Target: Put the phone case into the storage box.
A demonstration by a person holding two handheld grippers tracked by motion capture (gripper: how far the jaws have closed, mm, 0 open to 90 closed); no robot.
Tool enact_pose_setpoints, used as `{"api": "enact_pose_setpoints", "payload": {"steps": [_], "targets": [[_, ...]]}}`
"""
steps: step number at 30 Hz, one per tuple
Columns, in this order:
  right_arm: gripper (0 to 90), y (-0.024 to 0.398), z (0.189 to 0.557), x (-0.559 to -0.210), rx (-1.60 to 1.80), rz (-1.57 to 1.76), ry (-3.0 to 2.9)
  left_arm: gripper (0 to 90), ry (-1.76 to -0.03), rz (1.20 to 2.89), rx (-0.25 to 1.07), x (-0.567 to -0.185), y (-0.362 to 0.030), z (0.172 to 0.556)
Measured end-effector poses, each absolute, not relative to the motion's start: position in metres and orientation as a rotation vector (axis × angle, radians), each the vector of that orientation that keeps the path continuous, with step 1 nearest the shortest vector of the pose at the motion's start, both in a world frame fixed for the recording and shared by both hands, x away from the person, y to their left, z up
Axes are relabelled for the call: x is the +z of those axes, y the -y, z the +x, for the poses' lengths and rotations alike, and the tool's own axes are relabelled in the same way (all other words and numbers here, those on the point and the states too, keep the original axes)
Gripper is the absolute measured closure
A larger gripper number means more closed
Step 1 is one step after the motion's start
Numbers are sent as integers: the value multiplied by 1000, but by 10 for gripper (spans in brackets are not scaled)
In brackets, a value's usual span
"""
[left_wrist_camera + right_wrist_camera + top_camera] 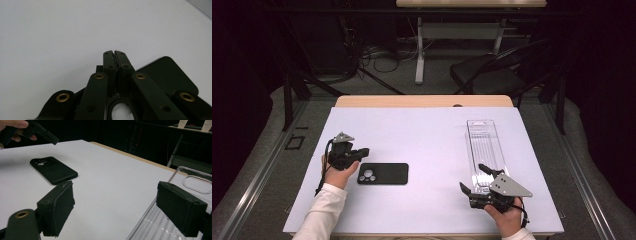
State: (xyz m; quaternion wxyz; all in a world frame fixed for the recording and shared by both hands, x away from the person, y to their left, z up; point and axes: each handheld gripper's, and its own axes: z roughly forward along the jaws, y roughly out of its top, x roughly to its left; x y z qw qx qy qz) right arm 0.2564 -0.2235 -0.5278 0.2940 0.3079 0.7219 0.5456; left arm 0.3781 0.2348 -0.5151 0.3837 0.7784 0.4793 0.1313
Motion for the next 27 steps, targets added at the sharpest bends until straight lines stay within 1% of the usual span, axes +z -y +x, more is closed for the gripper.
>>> {"api": "enact_pose_setpoints", "payload": {"steps": [5, 10, 18, 27], "targets": [[138, 222, 257, -529, 1452, 818, -1929, 900, -1249, 1961, 312, -525, -239, 380], [139, 222, 257, -529, 1444, 813, -1939, 900, -1269, 1993, 301, -539, -236, 383], [139, 221, 257, -529, 1442, 809, -1946, 900, -1262, 2046, 312, -546, -230, 384], [139, 220, 258, -530, 1446, 807, -1951, 900, -1284, 2051, 306, -552, -230, 388]]}}
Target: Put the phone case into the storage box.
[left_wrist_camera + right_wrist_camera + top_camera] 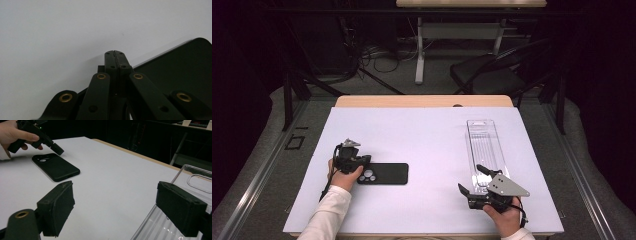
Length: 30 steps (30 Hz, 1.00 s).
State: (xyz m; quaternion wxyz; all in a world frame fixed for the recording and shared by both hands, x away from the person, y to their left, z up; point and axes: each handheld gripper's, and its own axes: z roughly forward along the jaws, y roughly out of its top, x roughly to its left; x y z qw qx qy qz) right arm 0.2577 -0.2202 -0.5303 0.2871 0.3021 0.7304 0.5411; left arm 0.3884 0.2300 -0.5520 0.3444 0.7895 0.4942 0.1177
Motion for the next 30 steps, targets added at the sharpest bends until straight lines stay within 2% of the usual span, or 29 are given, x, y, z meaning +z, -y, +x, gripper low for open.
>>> {"api": "enact_pose_setpoints", "payload": {"steps": [30], "targets": [[139, 222, 257, -530, 1448, 815, -1956, 900, -1268, 2099, 304, -555, -237, 381]]}}
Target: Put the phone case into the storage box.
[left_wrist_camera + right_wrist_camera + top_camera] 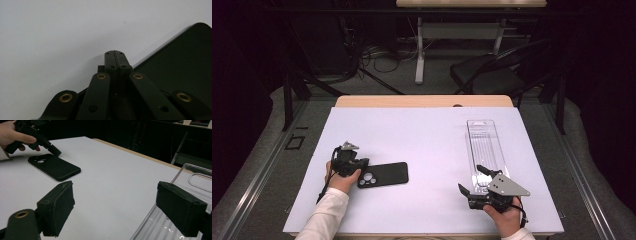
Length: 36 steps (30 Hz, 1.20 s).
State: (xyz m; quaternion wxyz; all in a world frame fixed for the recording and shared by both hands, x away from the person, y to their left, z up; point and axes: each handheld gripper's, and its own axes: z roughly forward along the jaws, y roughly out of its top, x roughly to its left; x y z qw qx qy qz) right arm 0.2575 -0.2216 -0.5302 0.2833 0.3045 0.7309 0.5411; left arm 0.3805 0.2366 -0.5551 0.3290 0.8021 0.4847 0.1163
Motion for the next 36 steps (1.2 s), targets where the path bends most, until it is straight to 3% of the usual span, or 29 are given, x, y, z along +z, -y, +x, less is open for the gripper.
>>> {"api": "enact_pose_setpoints", "payload": {"steps": [36], "targets": [[139, 222, 257, -530, 1454, 821, -1957, 900, -1169, 2187, 270, -550, -235, 329]]}}
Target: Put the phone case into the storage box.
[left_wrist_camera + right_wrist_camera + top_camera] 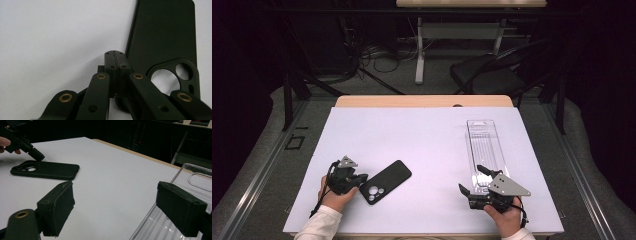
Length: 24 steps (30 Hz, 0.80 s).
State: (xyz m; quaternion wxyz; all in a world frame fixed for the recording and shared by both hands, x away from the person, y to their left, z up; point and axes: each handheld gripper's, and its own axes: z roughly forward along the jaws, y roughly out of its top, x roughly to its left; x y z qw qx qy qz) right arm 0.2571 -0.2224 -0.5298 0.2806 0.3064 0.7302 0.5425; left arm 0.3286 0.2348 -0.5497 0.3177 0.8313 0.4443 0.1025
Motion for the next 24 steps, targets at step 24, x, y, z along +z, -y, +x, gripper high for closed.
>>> {"api": "enact_pose_setpoints", "payload": {"steps": [24], "targets": [[139, 223, 258, -530, 1463, 825, -1950, 663, -1022, 2032, 335, -521, -224, 309]]}}
